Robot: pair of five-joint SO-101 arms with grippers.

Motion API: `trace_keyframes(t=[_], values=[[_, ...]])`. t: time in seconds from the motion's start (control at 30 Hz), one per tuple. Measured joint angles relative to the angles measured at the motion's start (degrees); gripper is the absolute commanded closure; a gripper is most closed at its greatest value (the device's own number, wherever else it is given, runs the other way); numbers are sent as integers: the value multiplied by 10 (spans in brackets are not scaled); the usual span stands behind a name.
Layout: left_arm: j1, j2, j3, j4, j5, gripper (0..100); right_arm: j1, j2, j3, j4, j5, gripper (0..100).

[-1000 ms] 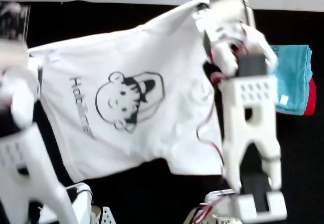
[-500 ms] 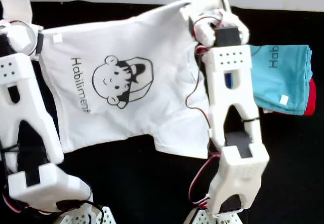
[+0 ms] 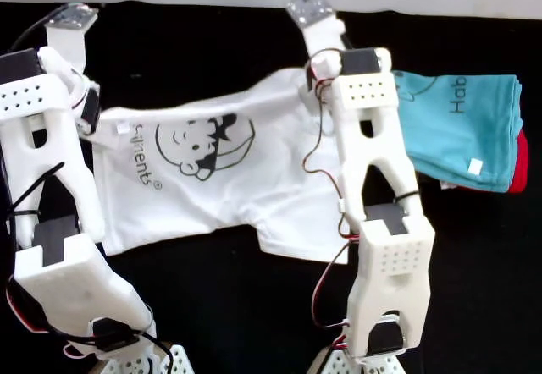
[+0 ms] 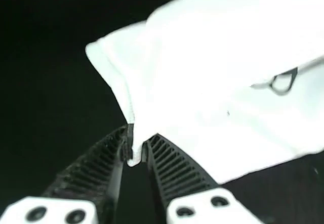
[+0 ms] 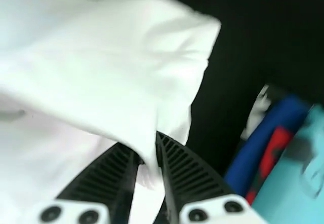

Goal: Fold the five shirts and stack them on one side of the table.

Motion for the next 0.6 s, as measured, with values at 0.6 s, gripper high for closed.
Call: trace_keyframes(t=[0.6], values=[[5,-25,58,132,-36,992,-1,-59,25,191,-38,993]])
